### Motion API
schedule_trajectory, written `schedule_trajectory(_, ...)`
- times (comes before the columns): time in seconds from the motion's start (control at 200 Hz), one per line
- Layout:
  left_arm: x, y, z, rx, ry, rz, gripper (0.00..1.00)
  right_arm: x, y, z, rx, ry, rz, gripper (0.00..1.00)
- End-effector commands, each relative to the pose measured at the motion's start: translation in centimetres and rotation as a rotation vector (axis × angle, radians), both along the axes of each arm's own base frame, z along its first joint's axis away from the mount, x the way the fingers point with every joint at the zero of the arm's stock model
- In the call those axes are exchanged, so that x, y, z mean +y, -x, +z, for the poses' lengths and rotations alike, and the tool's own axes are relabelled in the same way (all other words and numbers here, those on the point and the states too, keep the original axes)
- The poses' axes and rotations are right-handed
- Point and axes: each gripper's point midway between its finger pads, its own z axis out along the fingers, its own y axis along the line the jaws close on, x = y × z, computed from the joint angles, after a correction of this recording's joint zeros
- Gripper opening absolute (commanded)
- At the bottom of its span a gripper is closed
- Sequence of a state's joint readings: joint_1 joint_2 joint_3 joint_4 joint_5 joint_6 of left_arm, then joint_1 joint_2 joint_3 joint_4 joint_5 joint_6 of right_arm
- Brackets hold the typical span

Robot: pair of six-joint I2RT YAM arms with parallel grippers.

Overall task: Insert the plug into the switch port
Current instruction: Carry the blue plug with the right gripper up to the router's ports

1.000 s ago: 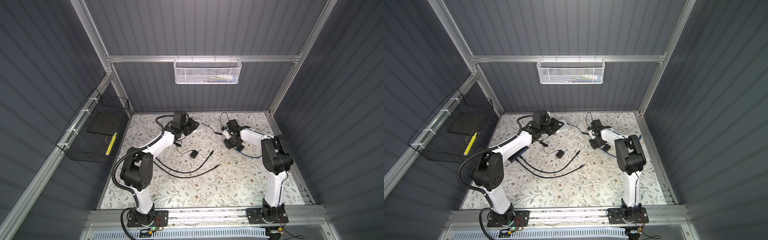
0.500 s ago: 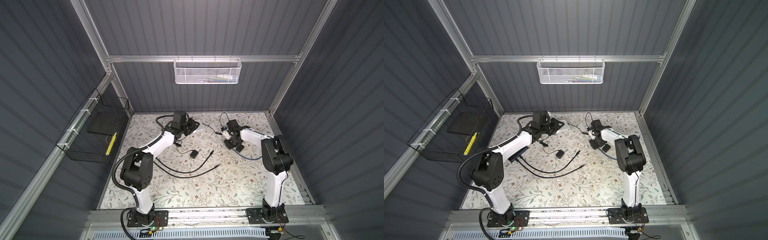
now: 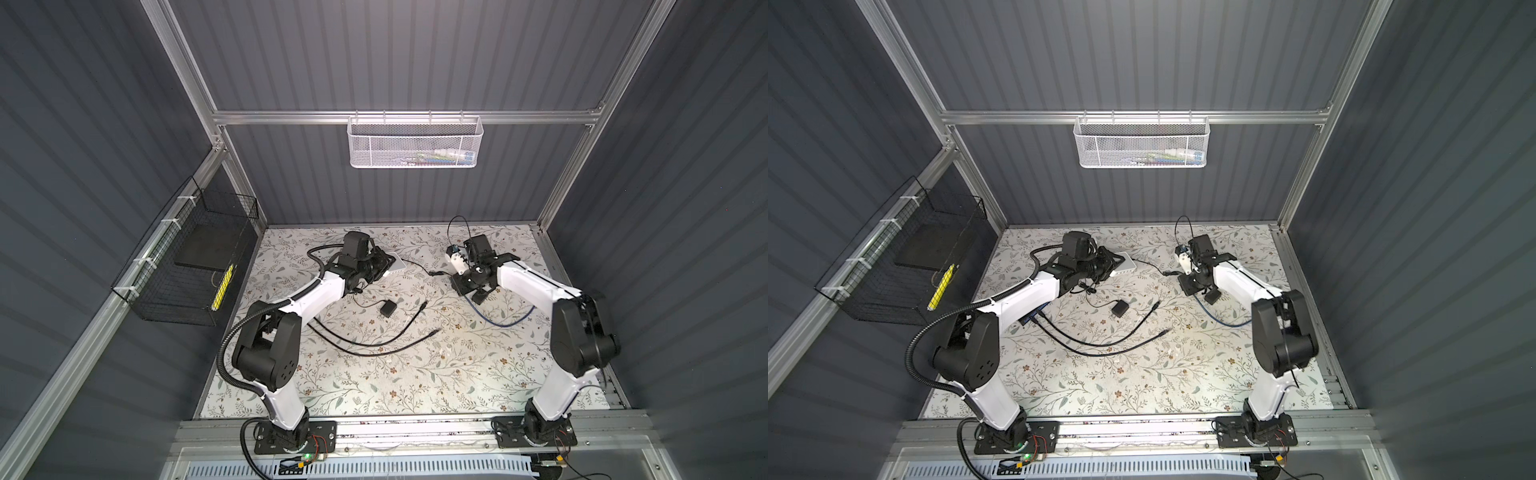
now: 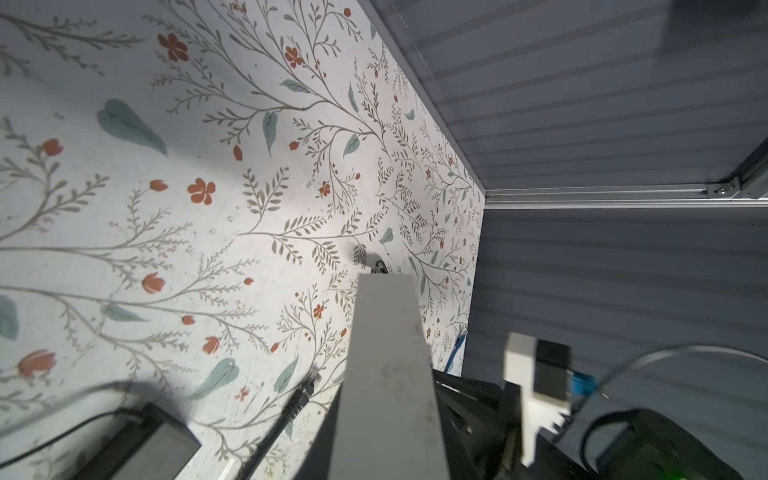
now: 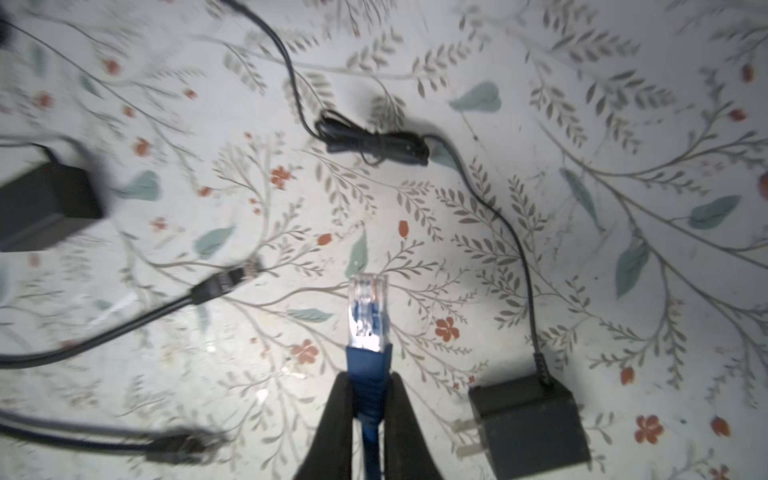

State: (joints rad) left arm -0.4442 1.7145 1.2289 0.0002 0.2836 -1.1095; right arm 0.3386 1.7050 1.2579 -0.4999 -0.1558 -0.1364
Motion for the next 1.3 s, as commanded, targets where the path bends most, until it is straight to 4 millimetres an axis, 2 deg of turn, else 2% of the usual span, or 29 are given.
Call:
schedule_trajectory(0.0, -0.1, 0.4, 4.6, -0.082, 0.092, 0.039, 0.0, 2.7, 3.3, 2.1, 0.008, -0.119, 0.031, 0.0)
schedule_trajectory(0.23, -2.2, 2.3, 6.9, -0.109, 0.13, 0.042, 0.0, 8.0, 9.8, 4.6, -0.042, -0.232, 0.123, 0.0)
schedule_trajectory(0.32, -3.1, 3.1, 6.9, -0.11, 0.132, 0.026, 0.0, 9.9, 10.9, 7.0, -0.1, -0.318, 0.152, 0.0)
schedule_trajectory(0.41, -3.4, 3.7, 6.6, -0.105, 0.13, 0.015, 0.0, 10.7, 11.6, 8.2, -0.112, -0.367, 0.17, 0.0)
schedule_trajectory(0.58, -3.2, 4.4, 7.0, -0.127, 0.141, -0.002, 0.0, 11.0, 12.0, 8.6, -0.136, -0.376, 0.205, 0.0)
schedule_trajectory(0.715, -4.0, 4.7, 7.9, -0.157, 0.174, -0.045, 0.0, 11.7, 12.2, 9.1, -0.143, -0.406, 0.24, 0.0)
schedule_trajectory(0.875, -5.0, 4.9, 8.2, -0.175, 0.213, -0.083, 0.0, 12.3, 11.8, 9.7, -0.146, -0.422, 0.25, 0.0)
schedule_trajectory(1.296, -5.7, 5.3, 8.8, -0.229, 0.231, -0.138, 0.0, 13.1, 10.7, 11.8, -0.177, -0.459, 0.241, 0.0)
